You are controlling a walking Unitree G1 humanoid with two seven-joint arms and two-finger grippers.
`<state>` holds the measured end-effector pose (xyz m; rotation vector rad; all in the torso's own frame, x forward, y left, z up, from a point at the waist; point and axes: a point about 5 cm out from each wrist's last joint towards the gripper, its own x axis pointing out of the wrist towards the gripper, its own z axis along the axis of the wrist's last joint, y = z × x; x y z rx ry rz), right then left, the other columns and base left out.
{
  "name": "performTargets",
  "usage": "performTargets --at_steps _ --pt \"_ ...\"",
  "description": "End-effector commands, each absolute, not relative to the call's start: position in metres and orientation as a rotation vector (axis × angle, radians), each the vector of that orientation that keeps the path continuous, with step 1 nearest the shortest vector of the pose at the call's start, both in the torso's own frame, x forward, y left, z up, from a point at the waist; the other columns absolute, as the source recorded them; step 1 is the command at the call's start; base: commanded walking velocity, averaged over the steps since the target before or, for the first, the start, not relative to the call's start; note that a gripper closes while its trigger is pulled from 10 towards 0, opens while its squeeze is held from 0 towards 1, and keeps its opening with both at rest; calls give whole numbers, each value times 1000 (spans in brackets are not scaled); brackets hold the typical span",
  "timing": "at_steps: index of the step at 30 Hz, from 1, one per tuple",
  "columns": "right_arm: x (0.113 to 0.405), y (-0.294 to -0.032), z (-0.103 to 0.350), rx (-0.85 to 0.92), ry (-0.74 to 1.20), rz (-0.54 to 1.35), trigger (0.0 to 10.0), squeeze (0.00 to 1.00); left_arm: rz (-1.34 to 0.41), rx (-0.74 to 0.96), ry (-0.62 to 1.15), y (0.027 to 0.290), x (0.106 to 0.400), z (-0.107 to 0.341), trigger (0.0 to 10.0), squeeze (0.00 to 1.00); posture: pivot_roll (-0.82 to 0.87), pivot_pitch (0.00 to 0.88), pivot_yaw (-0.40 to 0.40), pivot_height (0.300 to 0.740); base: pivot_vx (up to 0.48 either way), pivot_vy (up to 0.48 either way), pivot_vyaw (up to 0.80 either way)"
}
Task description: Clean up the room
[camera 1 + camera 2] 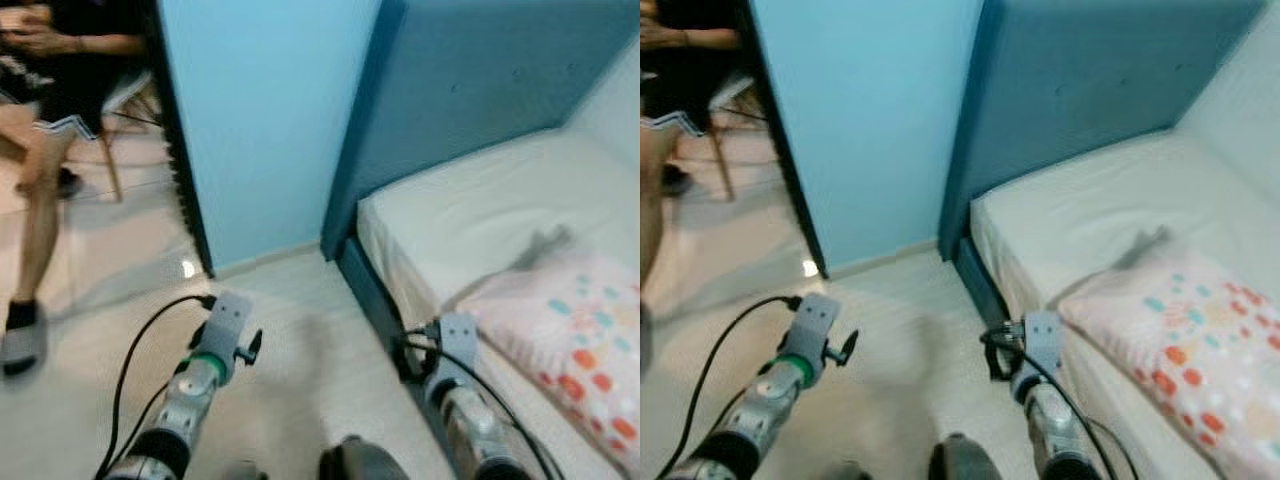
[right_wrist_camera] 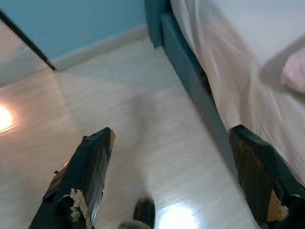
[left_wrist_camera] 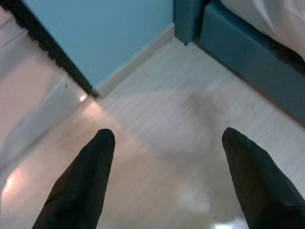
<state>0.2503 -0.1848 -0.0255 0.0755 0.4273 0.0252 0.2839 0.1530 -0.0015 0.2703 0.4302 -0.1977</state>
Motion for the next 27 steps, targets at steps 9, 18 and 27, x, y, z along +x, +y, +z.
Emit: performTargets --at_steps 9,18,27 --pt "246 -195 -28 71 444 -10 10000 0 -247 262 417 140 285 0 10000 0 5 47 -13 721 469 0 -756" --pt "246 -194 -28 66 442 -11 10000 0 -283 247 415 136 285 0 10000 0 6 49 -10 721 347 0 -724" --pt "246 -194 -28 63 447 -6 10000 0 -359 227 366 126 285 5 10000 0 6 49 -10 721 0 0 -76"
